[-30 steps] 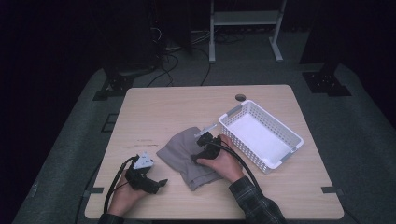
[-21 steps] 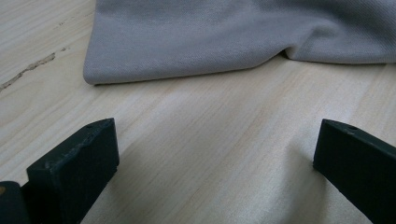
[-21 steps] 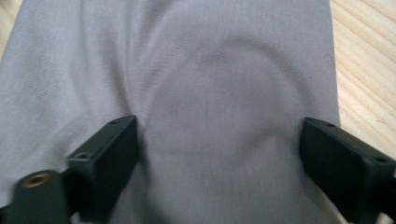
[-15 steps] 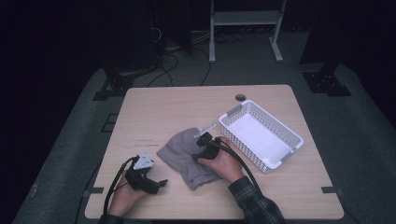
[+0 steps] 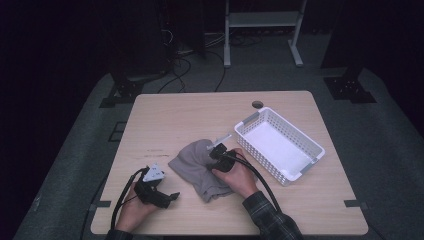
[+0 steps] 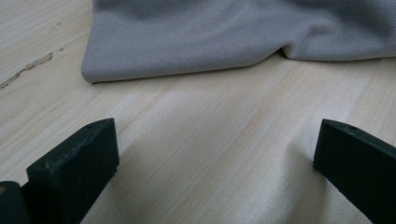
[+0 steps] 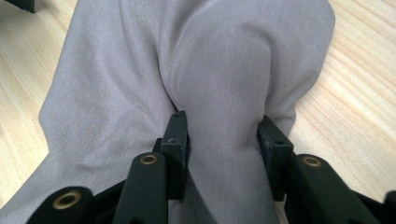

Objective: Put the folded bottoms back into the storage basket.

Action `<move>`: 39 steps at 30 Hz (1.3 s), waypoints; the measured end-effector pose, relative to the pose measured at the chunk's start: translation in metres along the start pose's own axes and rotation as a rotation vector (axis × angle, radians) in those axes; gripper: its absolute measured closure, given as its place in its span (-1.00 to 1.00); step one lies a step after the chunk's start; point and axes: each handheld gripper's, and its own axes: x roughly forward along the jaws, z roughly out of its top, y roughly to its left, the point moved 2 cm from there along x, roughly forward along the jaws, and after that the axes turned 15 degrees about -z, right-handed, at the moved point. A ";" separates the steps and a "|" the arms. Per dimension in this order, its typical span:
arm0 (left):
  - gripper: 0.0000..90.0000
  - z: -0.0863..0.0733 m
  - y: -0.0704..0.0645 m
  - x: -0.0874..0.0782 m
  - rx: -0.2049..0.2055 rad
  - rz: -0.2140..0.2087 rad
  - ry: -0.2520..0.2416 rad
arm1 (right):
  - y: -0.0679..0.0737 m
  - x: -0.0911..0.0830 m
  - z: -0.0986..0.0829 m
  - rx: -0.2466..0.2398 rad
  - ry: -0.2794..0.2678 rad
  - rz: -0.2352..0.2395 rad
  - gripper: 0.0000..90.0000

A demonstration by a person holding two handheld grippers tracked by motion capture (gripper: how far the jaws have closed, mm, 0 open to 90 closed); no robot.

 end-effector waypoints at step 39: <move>-1.00 0.000 0.000 0.000 0.000 0.000 -0.002 | -0.028 -0.074 0.026 0.029 -0.090 0.081 0.40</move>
